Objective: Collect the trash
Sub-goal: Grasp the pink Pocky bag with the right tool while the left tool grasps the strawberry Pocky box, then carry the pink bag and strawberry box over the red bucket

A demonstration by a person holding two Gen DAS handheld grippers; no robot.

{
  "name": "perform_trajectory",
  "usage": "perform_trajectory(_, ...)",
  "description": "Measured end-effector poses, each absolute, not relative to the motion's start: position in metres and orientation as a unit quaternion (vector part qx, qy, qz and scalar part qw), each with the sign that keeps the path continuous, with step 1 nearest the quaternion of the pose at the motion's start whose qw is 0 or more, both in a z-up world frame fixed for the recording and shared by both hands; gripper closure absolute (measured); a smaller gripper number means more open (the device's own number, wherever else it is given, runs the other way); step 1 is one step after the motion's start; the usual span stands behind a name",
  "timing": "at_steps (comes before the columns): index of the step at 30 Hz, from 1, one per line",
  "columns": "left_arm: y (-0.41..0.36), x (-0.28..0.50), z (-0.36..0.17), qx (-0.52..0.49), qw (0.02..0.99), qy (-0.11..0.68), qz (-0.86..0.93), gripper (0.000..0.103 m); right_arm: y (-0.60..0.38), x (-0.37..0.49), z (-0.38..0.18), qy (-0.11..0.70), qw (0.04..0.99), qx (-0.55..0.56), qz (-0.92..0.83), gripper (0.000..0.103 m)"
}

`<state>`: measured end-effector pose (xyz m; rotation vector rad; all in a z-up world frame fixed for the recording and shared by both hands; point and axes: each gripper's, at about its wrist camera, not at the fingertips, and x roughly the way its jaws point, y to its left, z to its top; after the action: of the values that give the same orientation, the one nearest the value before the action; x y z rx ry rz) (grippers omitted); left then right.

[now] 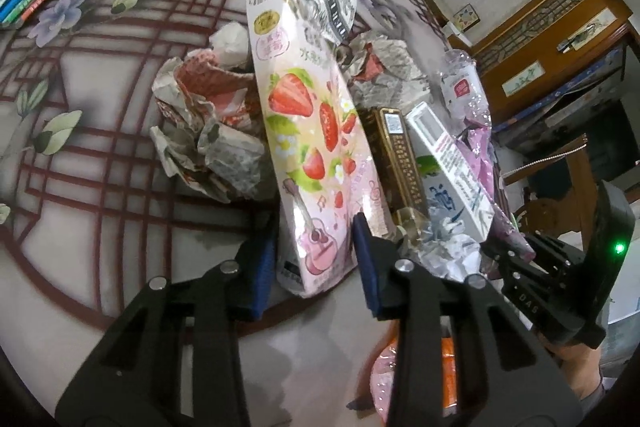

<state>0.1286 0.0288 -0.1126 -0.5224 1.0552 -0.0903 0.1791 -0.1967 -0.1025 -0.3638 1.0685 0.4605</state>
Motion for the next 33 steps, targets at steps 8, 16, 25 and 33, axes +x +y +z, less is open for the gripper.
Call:
perform_trajectory(8, 0.026, 0.112, -0.089, -0.214, 0.857, 0.469, -0.027, 0.07, -0.209, 0.174, -0.091, 0.49, 0.831, -0.155, 0.212, 0.088)
perform_trajectory(16, 0.02, 0.099, -0.055, -0.179, 0.88, 0.439, -0.02, 0.07, -0.222, 0.166, -0.071, 0.466, 0.848, -0.134, 0.215, 0.088)
perform_trajectory(25, -0.008, 0.097, -0.029, -0.141, 0.891, 0.43, -0.039, 0.07, -0.243, 0.157, -0.05, 0.44, 0.865, -0.11, 0.216, 0.088)
perform_trajectory(33, -0.045, 0.1, -0.012, -0.116, 0.895, 0.425, -0.078, 0.07, -0.28, 0.15, -0.024, 0.408, 0.89, -0.077, 0.189, 0.088)
